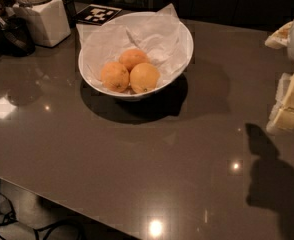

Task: Pick orange from white bowl

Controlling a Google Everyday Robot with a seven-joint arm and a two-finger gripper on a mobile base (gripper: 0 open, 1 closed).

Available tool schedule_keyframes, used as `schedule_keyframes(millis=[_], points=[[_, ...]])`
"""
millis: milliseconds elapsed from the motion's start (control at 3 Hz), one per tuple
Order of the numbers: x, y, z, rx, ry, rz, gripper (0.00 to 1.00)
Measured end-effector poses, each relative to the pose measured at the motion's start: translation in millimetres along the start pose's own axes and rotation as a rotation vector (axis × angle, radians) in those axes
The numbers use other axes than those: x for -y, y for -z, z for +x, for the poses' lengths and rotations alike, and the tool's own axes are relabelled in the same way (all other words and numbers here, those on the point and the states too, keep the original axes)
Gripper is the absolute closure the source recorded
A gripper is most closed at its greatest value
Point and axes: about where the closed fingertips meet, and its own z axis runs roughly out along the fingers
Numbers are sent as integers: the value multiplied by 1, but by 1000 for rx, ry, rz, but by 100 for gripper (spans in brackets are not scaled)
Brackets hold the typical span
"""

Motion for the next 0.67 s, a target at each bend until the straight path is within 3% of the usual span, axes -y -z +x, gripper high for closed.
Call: schedule_keyframes(millis=[333,667], points=[[0,0,0,0,0,0,0],[-1,0,-16,-5,-21,-10,0]])
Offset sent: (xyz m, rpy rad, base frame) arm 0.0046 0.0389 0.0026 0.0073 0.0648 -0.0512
